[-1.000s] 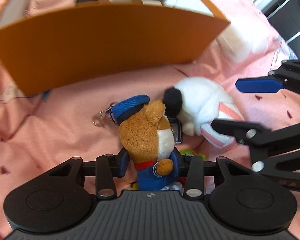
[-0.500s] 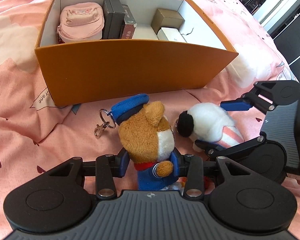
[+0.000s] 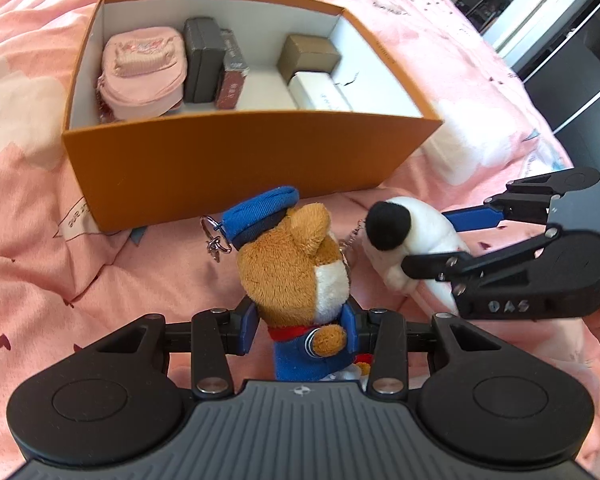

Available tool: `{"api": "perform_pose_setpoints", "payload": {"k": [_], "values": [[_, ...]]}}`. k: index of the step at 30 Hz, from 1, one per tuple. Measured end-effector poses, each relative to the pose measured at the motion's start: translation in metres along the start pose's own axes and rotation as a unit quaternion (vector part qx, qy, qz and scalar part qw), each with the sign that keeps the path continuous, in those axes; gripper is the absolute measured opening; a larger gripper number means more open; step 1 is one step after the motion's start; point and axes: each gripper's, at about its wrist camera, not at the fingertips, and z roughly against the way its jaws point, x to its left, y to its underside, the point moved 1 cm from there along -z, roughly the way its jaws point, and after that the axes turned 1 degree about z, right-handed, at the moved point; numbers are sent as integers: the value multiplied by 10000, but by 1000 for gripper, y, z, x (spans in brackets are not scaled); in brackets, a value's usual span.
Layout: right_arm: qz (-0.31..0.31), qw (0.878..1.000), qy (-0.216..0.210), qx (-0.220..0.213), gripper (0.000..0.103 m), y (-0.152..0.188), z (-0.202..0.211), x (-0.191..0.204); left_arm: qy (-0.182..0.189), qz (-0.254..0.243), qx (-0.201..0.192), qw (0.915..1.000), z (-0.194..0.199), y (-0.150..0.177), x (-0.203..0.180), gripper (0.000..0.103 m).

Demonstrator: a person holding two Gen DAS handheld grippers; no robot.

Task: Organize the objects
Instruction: 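Grasp the bear plush with the left gripper while the right grasps the striped white plush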

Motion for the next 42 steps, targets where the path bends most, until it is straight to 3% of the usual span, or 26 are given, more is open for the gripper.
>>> {"api": "perform_pose_setpoints", "payload": {"k": [8,15,20,25,33,42], "values": [[-333,9962,-324,-735,54,-8,57,-8,530,89,-156,9984,27,-12,2,47],[-511,9835,-577,-1637,54,-30,110,-19,907,90,-625,9939,68,-49,9,47],[-729,9725,-690,-2102,54,-58,124,-32,864,94,-957,9916,86,-86,16,47],[-1035,9630,-964,-2293,54,-86,111,-44,796,146,-823,9933,79,-127,32,47],[-1522,9538,-1629,-2012,54,-121,45,-59,432,338,-248,9982,30,-159,62,47],[-1949,9519,-1985,-1281,54,-127,-21,-75,594,555,369,9960,-18,-162,81,47]]}}
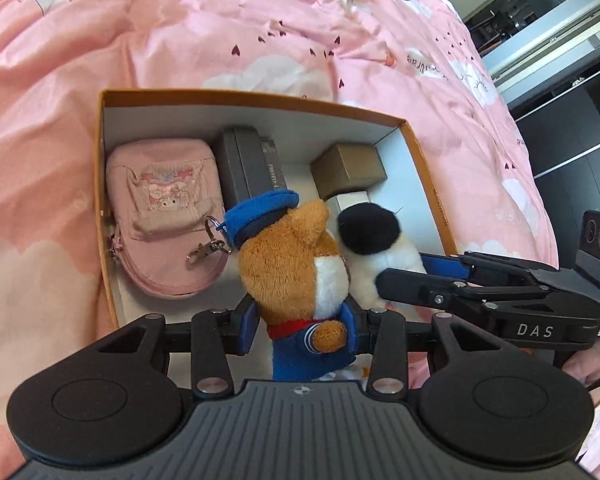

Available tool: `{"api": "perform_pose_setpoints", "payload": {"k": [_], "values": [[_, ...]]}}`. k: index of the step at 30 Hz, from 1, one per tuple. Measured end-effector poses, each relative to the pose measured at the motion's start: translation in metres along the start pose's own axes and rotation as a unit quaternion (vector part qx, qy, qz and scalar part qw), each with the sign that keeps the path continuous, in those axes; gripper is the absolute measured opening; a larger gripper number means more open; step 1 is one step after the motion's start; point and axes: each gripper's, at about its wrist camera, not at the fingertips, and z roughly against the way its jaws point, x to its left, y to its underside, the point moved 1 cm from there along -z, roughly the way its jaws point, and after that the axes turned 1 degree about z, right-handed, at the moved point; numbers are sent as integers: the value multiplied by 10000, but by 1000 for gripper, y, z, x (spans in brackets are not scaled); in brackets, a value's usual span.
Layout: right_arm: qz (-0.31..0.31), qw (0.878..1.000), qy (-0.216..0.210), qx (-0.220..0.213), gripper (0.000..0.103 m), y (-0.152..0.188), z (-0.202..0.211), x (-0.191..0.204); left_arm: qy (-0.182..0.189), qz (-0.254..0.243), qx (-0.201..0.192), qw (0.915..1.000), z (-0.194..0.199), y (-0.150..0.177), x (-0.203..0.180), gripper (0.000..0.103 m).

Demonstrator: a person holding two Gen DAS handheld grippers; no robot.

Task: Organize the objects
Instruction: 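Grasp the bear plush with the left gripper while the right grasps the striped white plush, then lower both plushes into the orange box and open both grippers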

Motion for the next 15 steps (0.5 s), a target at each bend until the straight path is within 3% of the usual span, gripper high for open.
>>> {"api": "perform_pose_setpoints", "payload": {"k": [6,15], "values": [[0,9998,133,120,54,3,-21,-8,-428,-308,37,9986,-19,1,1,47],[217,9989,336,226,54,13,-44,-8,-569,-487,78,9972,-34,11,4,47]]}}
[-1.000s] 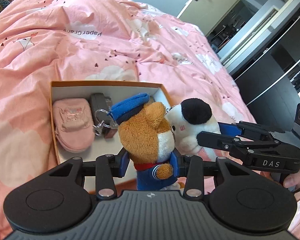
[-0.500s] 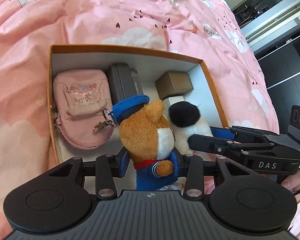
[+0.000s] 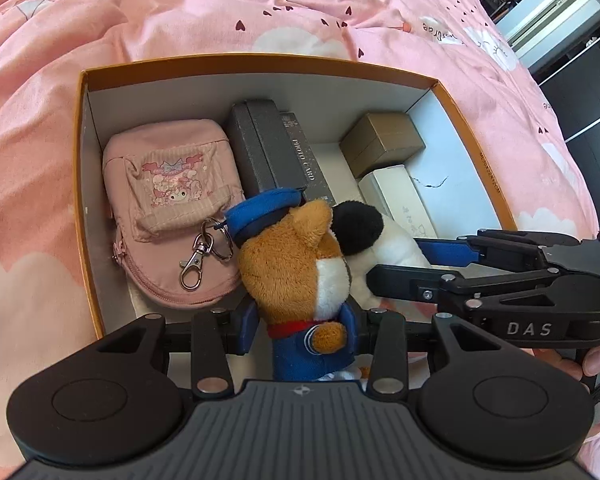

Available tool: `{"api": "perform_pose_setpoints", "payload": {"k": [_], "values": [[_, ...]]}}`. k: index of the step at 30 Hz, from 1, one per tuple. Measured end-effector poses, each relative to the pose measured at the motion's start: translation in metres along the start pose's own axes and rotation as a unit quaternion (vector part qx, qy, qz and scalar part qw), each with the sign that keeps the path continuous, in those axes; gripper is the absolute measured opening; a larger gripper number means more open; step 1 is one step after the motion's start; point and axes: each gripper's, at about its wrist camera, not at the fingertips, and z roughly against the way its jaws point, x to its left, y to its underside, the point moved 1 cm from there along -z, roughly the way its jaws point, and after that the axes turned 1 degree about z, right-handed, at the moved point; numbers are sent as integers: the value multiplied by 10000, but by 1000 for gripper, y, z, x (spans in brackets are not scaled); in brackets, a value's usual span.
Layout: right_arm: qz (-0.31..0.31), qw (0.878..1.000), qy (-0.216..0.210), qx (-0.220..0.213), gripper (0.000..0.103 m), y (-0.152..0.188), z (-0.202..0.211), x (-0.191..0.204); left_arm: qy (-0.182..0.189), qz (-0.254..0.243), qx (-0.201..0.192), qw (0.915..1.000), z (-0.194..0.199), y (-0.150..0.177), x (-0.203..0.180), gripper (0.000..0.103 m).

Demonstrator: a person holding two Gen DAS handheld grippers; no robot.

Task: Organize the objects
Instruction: 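Lower both plushes into the orange box and open both grippers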

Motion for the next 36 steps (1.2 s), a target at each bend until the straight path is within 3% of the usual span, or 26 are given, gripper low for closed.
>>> {"api": "perform_pose_setpoints", "payload": {"k": [11,17,21,24,27,29,36], "values": [[279,9991,184,265,57,2,-13,3,-394,-359,183,9984,-17,7,-7,49],[484,9981,137,363,60,-2,-9,5,-254,-462,34,9986,-3,13,-8,57],[704,9966,50,423,60,-6,1,10,-208,-460,-161,9986,14,14,-9,57],[772,9956,-68,533,59,-8,7,13,-139,-409,-354,9984,24,11,-7,44],[819,9944,102,666,46,-6,3,14,-210,-389,-479,9979,21,8,-9,35],[858,9936,227,700,38,-2,-2,13,-158,-336,-484,9981,17,7,-8,32],[1059,9905,288,831,34,5,-10,16,-256,-238,-469,9983,5,7,-8,32]]}}
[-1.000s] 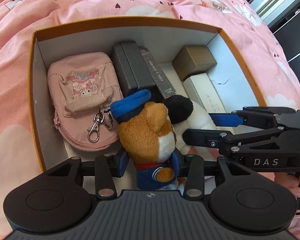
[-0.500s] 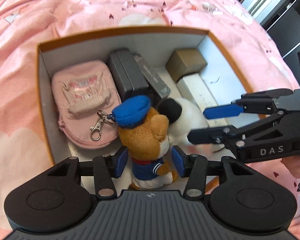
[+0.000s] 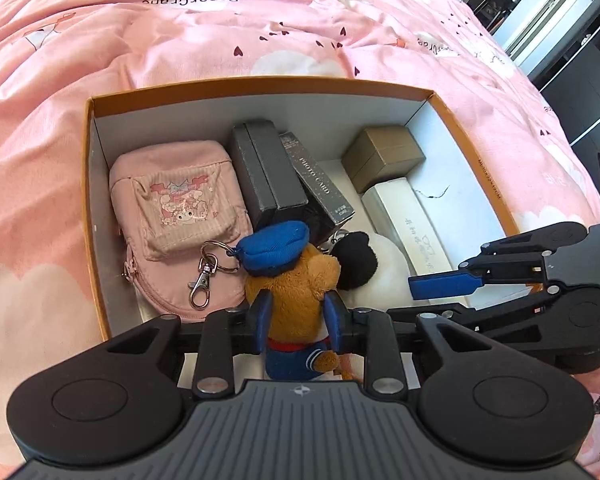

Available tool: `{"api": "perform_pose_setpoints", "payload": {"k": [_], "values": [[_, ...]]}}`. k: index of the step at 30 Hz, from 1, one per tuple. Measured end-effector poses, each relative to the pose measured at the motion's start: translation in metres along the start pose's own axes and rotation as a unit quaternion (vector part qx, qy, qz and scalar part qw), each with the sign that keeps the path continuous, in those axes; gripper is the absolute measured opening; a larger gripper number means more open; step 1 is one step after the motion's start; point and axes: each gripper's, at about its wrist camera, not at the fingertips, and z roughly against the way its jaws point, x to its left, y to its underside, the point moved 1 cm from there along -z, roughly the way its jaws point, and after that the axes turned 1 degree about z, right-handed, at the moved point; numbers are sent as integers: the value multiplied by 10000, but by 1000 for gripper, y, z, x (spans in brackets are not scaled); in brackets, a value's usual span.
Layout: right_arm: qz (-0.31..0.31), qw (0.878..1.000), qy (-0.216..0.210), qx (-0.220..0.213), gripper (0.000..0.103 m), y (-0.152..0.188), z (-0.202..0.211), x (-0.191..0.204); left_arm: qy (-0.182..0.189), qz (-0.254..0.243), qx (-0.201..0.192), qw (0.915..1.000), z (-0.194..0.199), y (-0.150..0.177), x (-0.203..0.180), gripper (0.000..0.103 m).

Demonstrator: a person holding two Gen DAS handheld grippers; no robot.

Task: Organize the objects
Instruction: 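Lower both plushes into the orange box and open both grippers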

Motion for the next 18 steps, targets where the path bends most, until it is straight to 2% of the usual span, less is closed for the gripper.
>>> {"api": "perform_pose_setpoints", "payload": {"k": [4,8,13,15,18], "values": [[108,9999,6,6,33,-6,5,0,-47,-20,-39,10000,6,-1,-1,32],[-30,9996,9,-276,24,-18,19,-9,66,46,-265,9996,17,-5,2,31],[-220,9976,526,-388,16,-37,11,-22,20,264,-642,9976,27,-21,8,31],[-175,9967,734,-316,16,-43,1,-25,-5,326,-675,9972,25,-27,9,31],[-230,9966,769,-191,14,-48,-13,-31,-6,389,-637,9972,17,-35,10,31]]}}
